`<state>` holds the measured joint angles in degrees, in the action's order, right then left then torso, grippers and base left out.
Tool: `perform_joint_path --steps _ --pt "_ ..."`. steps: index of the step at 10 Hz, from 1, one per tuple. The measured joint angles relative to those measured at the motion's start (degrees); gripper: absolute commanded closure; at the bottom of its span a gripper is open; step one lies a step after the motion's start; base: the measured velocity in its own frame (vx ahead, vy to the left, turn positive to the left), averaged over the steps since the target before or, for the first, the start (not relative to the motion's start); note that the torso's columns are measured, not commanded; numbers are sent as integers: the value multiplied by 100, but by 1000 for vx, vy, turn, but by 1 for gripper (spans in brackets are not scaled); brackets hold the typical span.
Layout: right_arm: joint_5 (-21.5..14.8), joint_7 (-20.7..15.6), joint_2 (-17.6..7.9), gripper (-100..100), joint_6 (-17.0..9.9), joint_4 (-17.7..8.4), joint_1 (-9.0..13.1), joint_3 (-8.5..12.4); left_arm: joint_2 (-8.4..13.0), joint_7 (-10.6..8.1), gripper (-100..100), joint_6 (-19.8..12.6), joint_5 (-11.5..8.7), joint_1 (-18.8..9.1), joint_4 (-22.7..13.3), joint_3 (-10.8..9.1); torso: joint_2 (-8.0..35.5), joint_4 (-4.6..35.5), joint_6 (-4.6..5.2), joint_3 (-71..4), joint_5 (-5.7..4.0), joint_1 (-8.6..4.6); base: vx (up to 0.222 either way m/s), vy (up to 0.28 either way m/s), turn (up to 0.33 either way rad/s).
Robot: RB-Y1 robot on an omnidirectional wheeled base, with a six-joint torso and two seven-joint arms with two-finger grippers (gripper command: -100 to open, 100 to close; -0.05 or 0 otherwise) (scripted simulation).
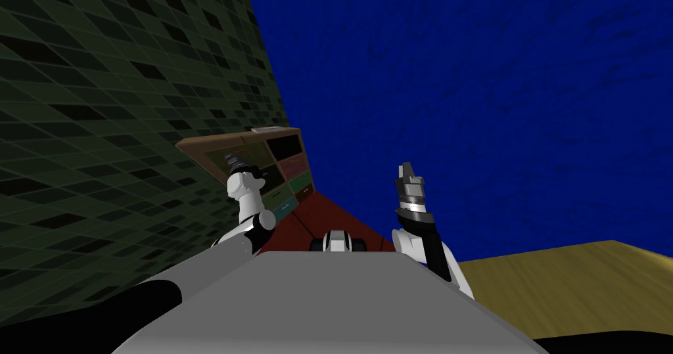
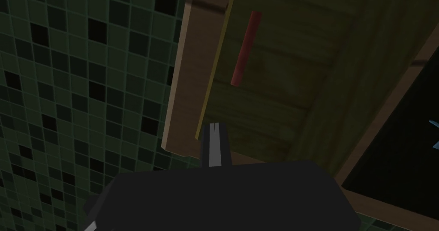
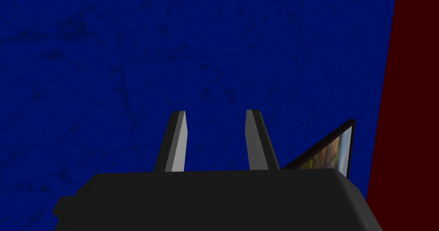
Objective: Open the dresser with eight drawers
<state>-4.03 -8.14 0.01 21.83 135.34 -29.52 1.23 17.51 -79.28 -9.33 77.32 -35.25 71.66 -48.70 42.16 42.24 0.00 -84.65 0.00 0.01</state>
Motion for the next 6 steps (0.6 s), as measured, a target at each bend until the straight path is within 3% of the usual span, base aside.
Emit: perform_joint_path --steps 1,6 --pt "0 0 0 0 0 0 0 0 0 -2 -100 1 14 -1 -1 -1 14 5 0 9 -2 -4 54 68 -8" --pt "0 0 -2 0 0 0 -1 1 126 240 -100 -143 -214 -140 -213 88 7 3 0 5 1 2 99 120 -9"
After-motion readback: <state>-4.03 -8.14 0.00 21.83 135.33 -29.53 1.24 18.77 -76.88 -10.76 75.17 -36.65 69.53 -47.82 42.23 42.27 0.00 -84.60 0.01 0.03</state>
